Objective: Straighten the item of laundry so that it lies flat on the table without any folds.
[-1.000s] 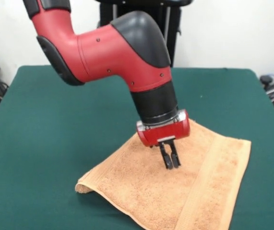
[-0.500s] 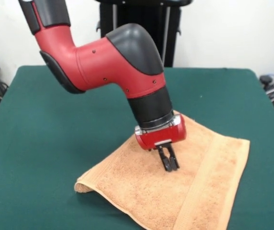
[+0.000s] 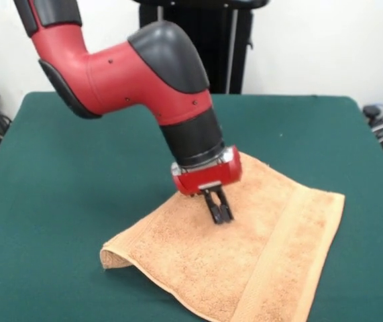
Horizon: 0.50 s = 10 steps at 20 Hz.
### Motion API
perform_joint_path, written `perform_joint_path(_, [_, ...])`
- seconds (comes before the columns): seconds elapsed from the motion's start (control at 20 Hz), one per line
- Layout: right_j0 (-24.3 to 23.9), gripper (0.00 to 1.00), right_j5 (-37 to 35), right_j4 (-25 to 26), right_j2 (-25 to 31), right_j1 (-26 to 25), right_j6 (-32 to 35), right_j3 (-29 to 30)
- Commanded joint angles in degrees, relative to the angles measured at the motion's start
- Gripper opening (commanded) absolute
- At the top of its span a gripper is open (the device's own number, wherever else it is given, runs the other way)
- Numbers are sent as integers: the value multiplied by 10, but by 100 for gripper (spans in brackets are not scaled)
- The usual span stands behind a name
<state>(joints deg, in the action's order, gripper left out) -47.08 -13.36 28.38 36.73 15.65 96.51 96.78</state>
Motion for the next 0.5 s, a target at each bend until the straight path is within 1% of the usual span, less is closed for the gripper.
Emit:
perform_joint_path(0.05, [-24,0,-136,0,2,49,-54,48])
perform_joint_path(0.25, [-33,0,-165,-3,16,69,-57,50])
perform_joint_path(0.5, [-33,0,-170,6,24,71,-45,46])
